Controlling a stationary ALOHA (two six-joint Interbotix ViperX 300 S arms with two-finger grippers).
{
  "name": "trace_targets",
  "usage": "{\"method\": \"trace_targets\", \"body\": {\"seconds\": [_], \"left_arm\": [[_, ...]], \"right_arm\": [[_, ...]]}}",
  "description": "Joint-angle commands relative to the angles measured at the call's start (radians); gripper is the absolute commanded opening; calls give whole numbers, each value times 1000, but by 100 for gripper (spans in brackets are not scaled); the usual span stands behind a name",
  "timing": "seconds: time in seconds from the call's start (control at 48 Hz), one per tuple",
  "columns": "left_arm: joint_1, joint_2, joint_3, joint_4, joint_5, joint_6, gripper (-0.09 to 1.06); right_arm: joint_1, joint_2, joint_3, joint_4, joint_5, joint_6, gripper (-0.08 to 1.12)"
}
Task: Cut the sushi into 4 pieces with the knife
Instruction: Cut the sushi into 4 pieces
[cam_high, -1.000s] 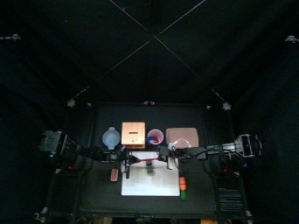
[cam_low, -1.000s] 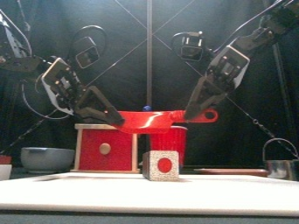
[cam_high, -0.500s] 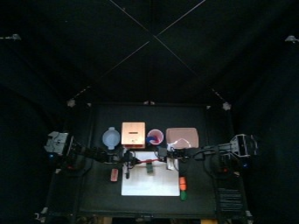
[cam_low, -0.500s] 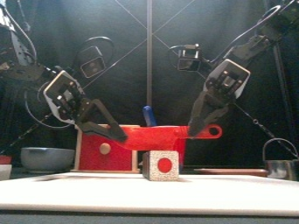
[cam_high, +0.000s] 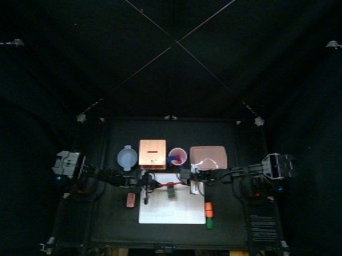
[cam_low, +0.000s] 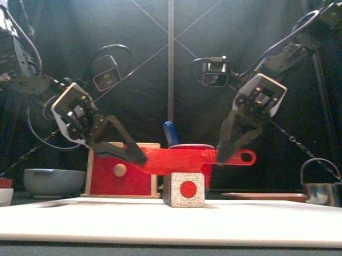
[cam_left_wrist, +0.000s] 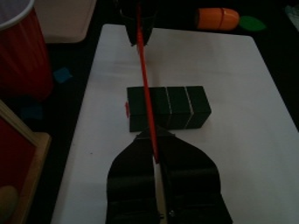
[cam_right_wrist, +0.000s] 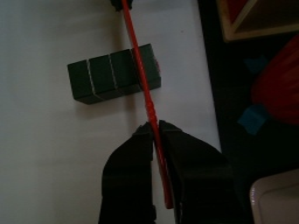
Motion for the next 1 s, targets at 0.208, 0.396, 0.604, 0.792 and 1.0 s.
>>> {"method": "trace_targets", "body": {"seconds": [0.208, 0.396, 0.604, 0.792, 1.0], "left_arm": [[-37, 3, -26, 3, 9, 0, 21], [-41, 3, -25, 0, 17, 0, 21], [-46, 20, -29, -14, 26, 0, 21], [-49, 71, -40, -28, 28, 0, 21], [-49, 129, -64, -48, 26, 2, 21]], "right_arm": [[-21, 23, -17, 8, -3, 3, 8], [-20, 38, -20, 9, -3, 3, 8], [-20, 52, -20, 14, -5, 3, 8], [-18, 78, -20, 21, -5, 3, 8], [-17, 110, -32, 25, -5, 3, 8]]}}
